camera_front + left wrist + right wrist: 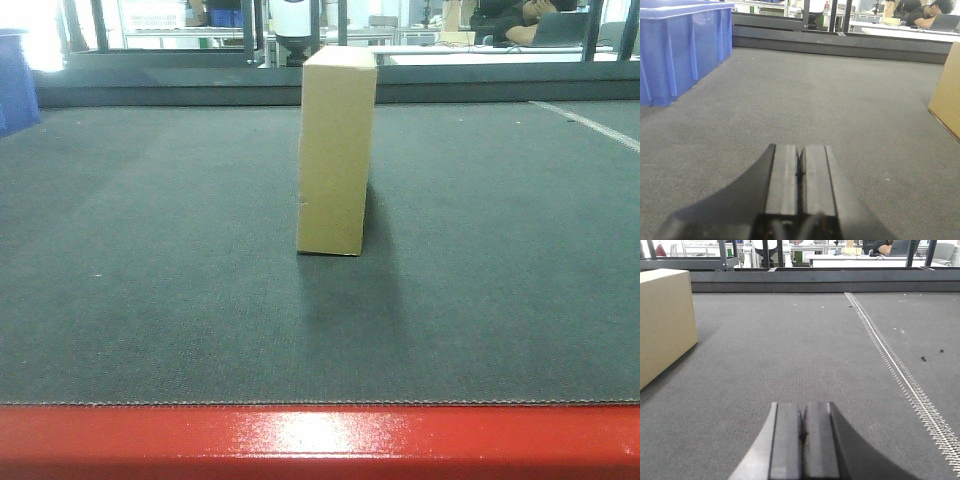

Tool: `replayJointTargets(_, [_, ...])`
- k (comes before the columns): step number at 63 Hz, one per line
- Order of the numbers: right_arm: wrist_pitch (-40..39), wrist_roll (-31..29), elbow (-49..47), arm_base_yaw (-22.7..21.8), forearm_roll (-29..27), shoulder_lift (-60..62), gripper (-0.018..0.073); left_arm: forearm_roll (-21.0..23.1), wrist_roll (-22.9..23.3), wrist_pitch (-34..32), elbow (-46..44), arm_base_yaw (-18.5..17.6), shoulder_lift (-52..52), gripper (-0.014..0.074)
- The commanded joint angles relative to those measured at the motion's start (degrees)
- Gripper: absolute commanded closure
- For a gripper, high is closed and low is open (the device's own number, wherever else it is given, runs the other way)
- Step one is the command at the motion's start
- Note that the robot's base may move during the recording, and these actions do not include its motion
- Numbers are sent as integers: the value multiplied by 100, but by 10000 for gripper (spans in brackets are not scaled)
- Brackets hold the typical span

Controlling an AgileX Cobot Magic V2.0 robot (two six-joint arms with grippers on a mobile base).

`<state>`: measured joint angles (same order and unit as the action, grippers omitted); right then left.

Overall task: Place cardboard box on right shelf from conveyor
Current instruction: 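Move the right gripper toward the upright tan cardboard box on the conveyor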

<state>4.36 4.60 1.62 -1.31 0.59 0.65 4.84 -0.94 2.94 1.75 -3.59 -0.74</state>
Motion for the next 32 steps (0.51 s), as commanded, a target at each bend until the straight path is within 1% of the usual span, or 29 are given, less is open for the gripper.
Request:
replayJointTargets(1, [-510,-23,-22,-23,64,77,503,37,29,-519,-19,-3,-69,715])
replayJointTargets(32, [-510,-23,-22,-23,64,77,503,37,29,-519,-19,-3,-69,715])
